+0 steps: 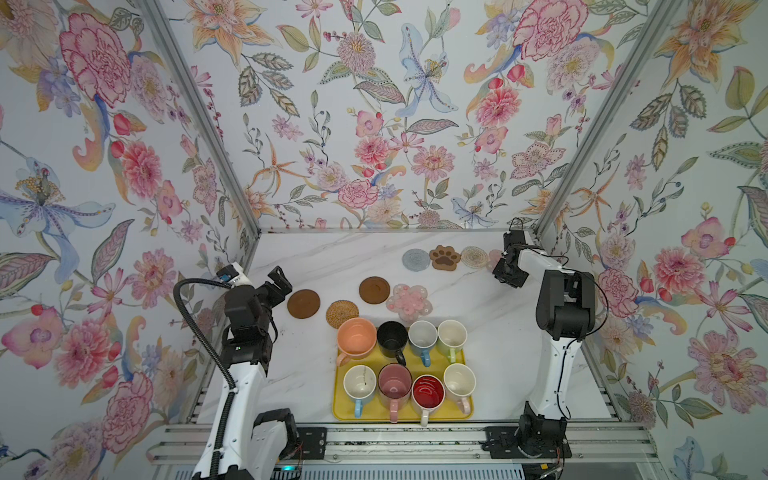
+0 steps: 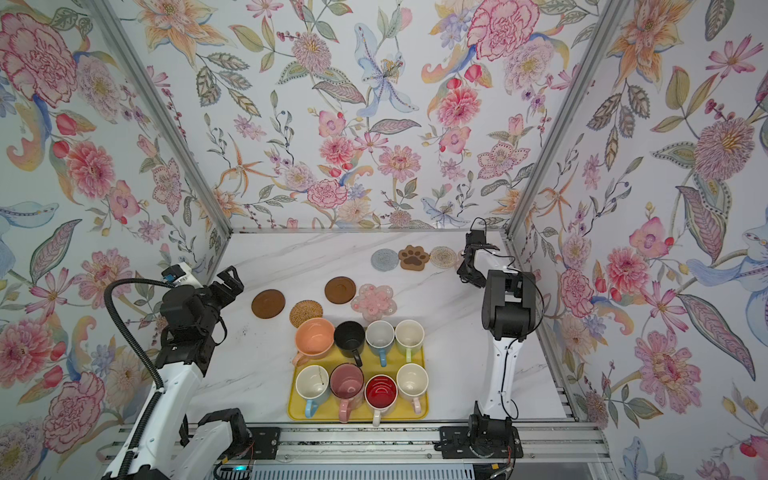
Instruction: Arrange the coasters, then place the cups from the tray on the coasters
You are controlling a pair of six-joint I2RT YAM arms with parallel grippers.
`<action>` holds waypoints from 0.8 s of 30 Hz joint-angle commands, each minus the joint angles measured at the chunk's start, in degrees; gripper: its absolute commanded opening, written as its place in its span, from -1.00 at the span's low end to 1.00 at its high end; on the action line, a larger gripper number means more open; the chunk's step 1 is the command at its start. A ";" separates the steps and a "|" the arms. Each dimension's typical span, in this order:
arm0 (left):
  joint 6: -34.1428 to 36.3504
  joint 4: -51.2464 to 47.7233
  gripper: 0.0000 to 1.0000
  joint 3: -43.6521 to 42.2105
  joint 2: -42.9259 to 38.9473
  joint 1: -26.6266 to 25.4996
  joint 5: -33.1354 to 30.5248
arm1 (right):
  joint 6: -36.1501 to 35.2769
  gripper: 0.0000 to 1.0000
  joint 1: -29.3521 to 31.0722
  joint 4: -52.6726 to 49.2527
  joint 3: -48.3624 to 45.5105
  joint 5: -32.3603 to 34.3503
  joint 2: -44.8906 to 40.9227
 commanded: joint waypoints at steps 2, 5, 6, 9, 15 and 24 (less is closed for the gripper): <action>-0.23 0.59 0.98 -0.35 -0.89 0.68 0.74 | -0.64 -0.20 -1.41 -3.88 1.18 0.97 2.96; -0.23 0.50 0.98 -0.36 -0.95 0.79 0.80 | -0.96 -0.19 -2.06 -3.93 1.84 0.48 3.43; -0.23 0.53 0.98 -0.34 -0.87 0.75 0.82 | -1.14 -0.18 -2.17 -3.92 2.07 0.18 3.65; -0.32 0.59 0.98 -0.37 -0.79 0.78 0.89 | -2.12 -0.17 -2.27 -4.17 3.31 0.40 3.89; -0.62 0.35 0.98 -0.05 0.28 0.85 2.11 | -2.95 -0.15 -2.53 -5.09 6.37 -0.08 4.94; 1.18 -6.79 0.96 9.00 11.74 0.33 14.69 | -3.99 0.06 -1.78 -3.40 3.51 -0.20 -7.42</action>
